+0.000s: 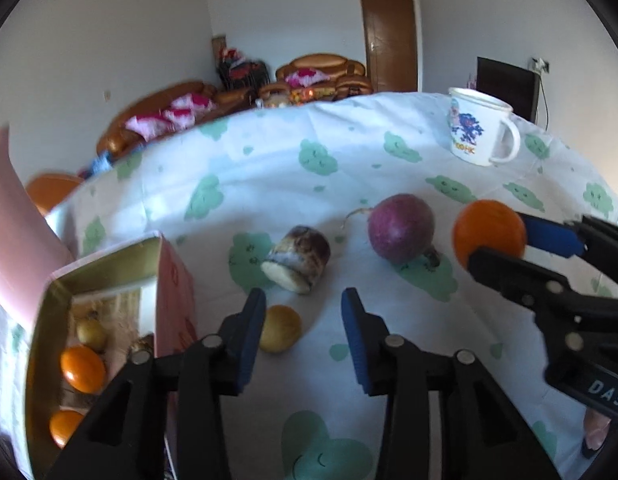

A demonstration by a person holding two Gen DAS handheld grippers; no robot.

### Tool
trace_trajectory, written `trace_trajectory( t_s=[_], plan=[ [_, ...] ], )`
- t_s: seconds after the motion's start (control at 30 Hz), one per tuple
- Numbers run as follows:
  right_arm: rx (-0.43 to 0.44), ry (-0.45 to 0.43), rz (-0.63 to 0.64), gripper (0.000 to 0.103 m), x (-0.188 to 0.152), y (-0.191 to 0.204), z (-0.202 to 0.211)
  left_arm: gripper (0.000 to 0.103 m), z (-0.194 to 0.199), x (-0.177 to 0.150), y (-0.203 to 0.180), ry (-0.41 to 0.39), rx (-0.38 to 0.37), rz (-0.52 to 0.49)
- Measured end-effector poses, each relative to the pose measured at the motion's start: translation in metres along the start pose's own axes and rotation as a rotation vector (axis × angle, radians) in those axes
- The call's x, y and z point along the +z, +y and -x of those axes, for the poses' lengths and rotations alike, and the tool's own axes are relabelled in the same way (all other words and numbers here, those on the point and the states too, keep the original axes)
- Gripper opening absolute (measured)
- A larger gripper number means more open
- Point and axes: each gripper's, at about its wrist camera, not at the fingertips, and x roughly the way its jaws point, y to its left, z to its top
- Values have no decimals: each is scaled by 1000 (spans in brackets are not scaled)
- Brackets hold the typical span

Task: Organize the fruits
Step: 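Grasp another mandarin orange with the right tool while the left tool approaches the small yellow fruit, then close the left tool on the small yellow fruit and lift it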

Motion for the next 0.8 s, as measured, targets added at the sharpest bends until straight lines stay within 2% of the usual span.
trace_trajectory(
  t_s=[0.13,0.2,0.3,0.47,0.53,0.6,0.73,0.8],
  plan=[
    [5,-3,-3,49,0,0,0,61,-6,-1,8,30,-64,41],
    [4,-3,-4,49,0,0,0,61,-4,-2,8,21,-78,47],
    [5,-9,-7,49,0,-1,0,61,3,-5,17,-11,-147,85],
    [19,-25,-19,49,0,-4,3,62,6,-9,34,-16,-107,100],
    [25,-27,-21,49,0,-4,3,63,8,-10,38,-21,-113,102],
    [28,-27,-18,49,0,-4,3,68,7,-10,31,-18,-105,71],
    [29,-30,-15,49,0,-3,4,68,-1,-7,7,17,-64,-39],
    [29,-27,-16,49,0,-4,3,62,-9,-5,5,53,-66,-50]
  ],
)
